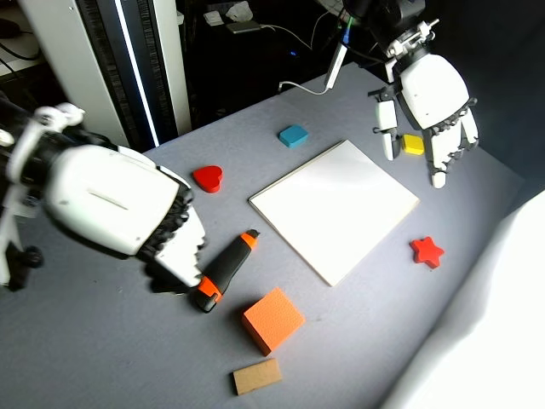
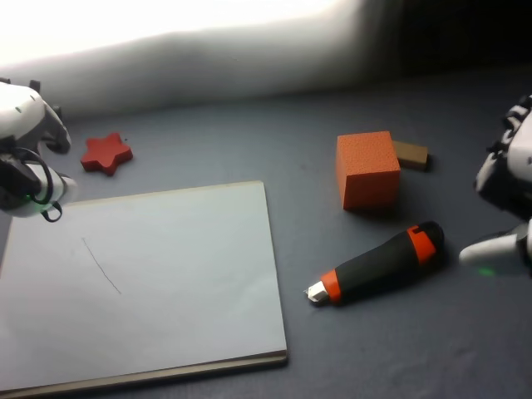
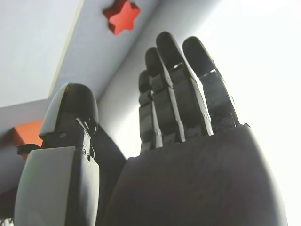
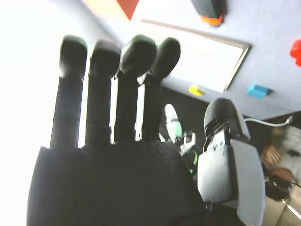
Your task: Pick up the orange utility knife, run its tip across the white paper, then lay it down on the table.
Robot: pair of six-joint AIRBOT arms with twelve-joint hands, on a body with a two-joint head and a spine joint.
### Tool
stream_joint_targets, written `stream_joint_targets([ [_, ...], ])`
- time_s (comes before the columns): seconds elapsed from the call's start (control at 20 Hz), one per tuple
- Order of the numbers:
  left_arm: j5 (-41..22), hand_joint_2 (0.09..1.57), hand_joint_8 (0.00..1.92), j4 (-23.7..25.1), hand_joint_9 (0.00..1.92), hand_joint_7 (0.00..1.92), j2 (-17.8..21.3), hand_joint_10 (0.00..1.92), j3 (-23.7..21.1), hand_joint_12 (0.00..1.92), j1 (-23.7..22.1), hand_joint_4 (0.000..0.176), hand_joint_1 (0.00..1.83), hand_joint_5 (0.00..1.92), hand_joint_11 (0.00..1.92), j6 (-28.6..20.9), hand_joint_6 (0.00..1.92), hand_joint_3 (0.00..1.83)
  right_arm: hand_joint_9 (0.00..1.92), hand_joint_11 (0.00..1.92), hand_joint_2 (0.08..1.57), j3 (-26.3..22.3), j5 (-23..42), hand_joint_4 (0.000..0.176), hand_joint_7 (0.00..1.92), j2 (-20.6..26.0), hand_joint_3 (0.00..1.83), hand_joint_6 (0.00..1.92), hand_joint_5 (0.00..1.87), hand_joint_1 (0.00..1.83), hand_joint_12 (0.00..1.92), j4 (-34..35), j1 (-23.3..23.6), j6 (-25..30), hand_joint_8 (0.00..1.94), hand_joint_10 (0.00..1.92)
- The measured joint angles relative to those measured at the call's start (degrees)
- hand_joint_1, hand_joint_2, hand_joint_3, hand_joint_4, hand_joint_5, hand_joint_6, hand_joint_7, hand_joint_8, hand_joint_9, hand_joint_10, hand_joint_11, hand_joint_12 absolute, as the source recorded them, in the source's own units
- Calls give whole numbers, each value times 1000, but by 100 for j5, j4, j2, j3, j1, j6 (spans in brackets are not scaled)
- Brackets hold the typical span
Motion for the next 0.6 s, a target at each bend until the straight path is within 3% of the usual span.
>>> stream_joint_targets([
  [0.05,-76,1292,1335,-61,448,455,0,1544,-103,1881,-24,0,702,609,289,50,435,0,1147,1002,1183,2,-59,0,1188,15,13,1675,995,0,1921,0,31,-96,1600,1921],
  [0.1,-98,1292,1335,-133,448,455,0,1544,-164,1881,-24,0,702,609,289,120,435,0,1147,1002,1183,0,-164,0,1188,4,13,1675,995,0,1921,0,31,-258,1600,1921],
  [0.15,-122,1317,1420,-278,502,513,0,1618,-251,1917,-20,0,673,506,340,232,852,7,1202,1108,1186,-11,-330,0,1231,-33,11,1720,1032,0,1921,0,24,-466,1650,1921],
  [0.2,-138,1345,1445,-317,551,577,0,1648,-315,1920,-9,37,789,546,379,245,1458,12,1195,1116,1193,-11,-498,0,1207,-55,12,1767,1027,0,1921,0,-7,-529,1708,1921],
  [0.25,-140,1358,1437,-334,566,594,0,1638,-339,1921,7,63,808,545,393,251,1597,9,1199,1128,1197,-11,-610,0,1195,-59,11,1790,1018,0,1921,0,-17,-564,1729,1921],
  [0.4,-142,1349,1392,-319,573,618,2,1608,-352,1921,9,61,840,572,399,256,1592,0,1170,1079,1197,-11,-688,0,1157,-61,9,1769,971,0,1921,0,-17,-575,1716,1921],
  [0.5,-42,1350,1325,-289,589,644,2,1543,-315,1921,9,83,822,567,401,254,1599,0,1157,1045,1207,-11,-684,0,1150,-79,11,1778,966,0,1921,0,-17,-575,1720,1921],
  [0.6,-22,1357,1323,-258,577,648,0,1543,-286,1918,0,94,806,556,389,256,1614,2,1158,1060,1204,-11,-678,0,1155,-103,8,1787,978,0,1921,0,-17,-575,1729,1921],
])
